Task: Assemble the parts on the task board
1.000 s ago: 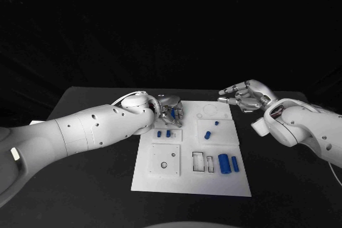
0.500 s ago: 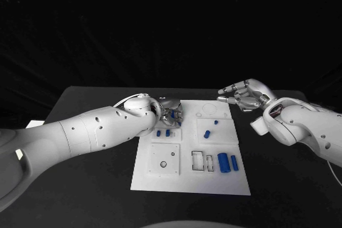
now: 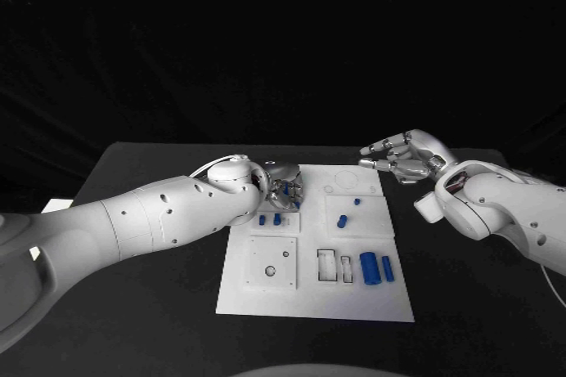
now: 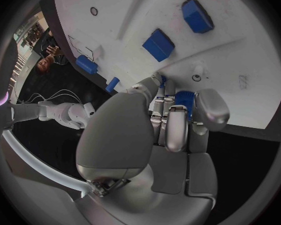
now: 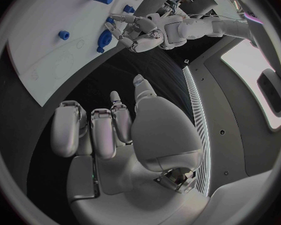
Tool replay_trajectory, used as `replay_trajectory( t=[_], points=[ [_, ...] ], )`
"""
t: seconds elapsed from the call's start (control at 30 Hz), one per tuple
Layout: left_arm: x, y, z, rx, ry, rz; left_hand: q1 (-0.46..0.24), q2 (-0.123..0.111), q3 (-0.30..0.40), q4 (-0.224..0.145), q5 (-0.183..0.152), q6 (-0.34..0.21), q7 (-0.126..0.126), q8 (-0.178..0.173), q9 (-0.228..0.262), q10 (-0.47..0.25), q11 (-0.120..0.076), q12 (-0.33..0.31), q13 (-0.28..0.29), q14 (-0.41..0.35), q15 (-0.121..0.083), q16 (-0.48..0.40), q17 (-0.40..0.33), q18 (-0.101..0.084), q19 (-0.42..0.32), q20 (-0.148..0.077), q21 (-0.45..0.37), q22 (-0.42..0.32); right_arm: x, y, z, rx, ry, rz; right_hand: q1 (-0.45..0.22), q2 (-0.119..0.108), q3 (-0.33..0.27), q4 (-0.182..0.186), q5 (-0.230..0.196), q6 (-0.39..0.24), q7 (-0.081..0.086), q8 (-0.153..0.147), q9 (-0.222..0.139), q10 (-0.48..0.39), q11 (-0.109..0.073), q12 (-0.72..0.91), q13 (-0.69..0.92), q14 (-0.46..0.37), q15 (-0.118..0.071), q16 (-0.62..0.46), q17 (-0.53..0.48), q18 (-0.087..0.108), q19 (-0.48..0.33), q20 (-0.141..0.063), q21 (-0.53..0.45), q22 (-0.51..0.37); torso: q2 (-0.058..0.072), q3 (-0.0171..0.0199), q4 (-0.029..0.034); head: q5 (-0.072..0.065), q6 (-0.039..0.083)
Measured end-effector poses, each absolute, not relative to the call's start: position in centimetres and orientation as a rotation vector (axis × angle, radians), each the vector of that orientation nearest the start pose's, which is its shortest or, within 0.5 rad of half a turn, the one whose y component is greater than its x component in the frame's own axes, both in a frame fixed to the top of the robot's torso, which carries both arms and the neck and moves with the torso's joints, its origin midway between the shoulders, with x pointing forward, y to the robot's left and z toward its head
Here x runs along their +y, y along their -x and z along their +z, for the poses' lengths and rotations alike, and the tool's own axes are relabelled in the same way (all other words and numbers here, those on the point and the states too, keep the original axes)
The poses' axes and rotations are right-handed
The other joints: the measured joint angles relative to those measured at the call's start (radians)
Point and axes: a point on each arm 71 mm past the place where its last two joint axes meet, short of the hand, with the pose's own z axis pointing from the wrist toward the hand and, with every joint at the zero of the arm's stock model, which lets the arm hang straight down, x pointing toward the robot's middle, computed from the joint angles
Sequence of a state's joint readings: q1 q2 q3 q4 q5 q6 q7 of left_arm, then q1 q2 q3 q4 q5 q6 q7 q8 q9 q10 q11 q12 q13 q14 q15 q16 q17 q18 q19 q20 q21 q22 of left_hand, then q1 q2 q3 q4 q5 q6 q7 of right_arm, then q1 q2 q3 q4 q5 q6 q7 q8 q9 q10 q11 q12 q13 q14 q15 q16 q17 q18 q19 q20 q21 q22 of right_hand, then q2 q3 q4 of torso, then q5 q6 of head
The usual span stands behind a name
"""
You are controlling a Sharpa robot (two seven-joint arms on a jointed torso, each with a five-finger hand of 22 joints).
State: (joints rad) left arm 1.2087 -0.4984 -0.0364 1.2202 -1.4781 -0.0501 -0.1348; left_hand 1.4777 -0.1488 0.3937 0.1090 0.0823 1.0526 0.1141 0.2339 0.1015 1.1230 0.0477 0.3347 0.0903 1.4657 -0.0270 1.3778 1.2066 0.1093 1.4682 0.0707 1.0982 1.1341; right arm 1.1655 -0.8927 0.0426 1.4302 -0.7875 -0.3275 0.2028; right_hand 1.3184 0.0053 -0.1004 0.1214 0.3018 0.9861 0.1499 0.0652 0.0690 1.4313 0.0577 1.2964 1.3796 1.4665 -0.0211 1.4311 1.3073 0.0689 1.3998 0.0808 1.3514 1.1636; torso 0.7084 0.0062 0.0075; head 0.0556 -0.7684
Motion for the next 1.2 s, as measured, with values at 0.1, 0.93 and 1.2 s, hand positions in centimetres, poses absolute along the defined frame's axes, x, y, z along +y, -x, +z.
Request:
replay_trajectory(
  t=[0.1,0.93,1.2],
  points=[
    [10.3,-52.7,-21.1,1.889,-0.309,-0.614,0.0,0.0,0.012,-0.004,0.0,0.004,0.004,-0.006,-0.002,0.005,0.002,-0.006,-0.003,0.0,0.0,0.0,-0.001,0.0,-0.003,-0.003,0.0,0.0,-25.4,-50.5,-17.0,1.567,-0.434,1.068,0.0,0.0,0.0,0.0,0.0,0.0,0.0,0.0,0.0,0.0,0.0,0.0,0.0,0.0,0.0,0.0,0.0,0.0,0.0,0.0,0.0,0.0,0.0,0.0,0.0001,0.0,0.0],
    [13.0,-52.1,-19.6,1.82,-0.172,-0.699,-0.019,-0.003,0.12,-0.065,0.0,0.039,0.018,-0.035,-0.013,0.044,0.013,-0.07,-0.017,0.0,0.0,0.014,-0.002,0.0,-0.003,-0.003,-0.01,0.0,-25.4,-50.5,-17.1,1.568,-0.434,1.067,0.0,0.0,0.0,0.0,0.0,0.0,0.0,0.0,0.0,0.0,0.0,0.0,0.0,0.0,0.0,0.0,0.001,0.0,0.0,0.0,0.0,0.0,-0.002,0.0005,0.0011,-0.006,0.009],
    [15.1,-51.8,-19.3,1.821,-0.098,-0.711,-0.025,-0.009,0.123,-0.068,0.0,0.039,0.018,-0.039,-0.013,0.045,0.012,-0.071,-0.017,0.0,0.0,0.014,-0.002,0.0,-0.003,-0.003,-0.01,0.0,-25.5,-50.5,-17.2,1.57,-0.436,1.067,0.0,0.0,0.0,0.0,0.0,0.0,0.0,0.0,0.0,0.0,0.0,0.0,0.0,0.0,0.0,0.0,0.001,0.0,0.0,0.0,0.0,0.0,-0.002,0.0005,0.0028,-0.001,0.012]
  ],
)
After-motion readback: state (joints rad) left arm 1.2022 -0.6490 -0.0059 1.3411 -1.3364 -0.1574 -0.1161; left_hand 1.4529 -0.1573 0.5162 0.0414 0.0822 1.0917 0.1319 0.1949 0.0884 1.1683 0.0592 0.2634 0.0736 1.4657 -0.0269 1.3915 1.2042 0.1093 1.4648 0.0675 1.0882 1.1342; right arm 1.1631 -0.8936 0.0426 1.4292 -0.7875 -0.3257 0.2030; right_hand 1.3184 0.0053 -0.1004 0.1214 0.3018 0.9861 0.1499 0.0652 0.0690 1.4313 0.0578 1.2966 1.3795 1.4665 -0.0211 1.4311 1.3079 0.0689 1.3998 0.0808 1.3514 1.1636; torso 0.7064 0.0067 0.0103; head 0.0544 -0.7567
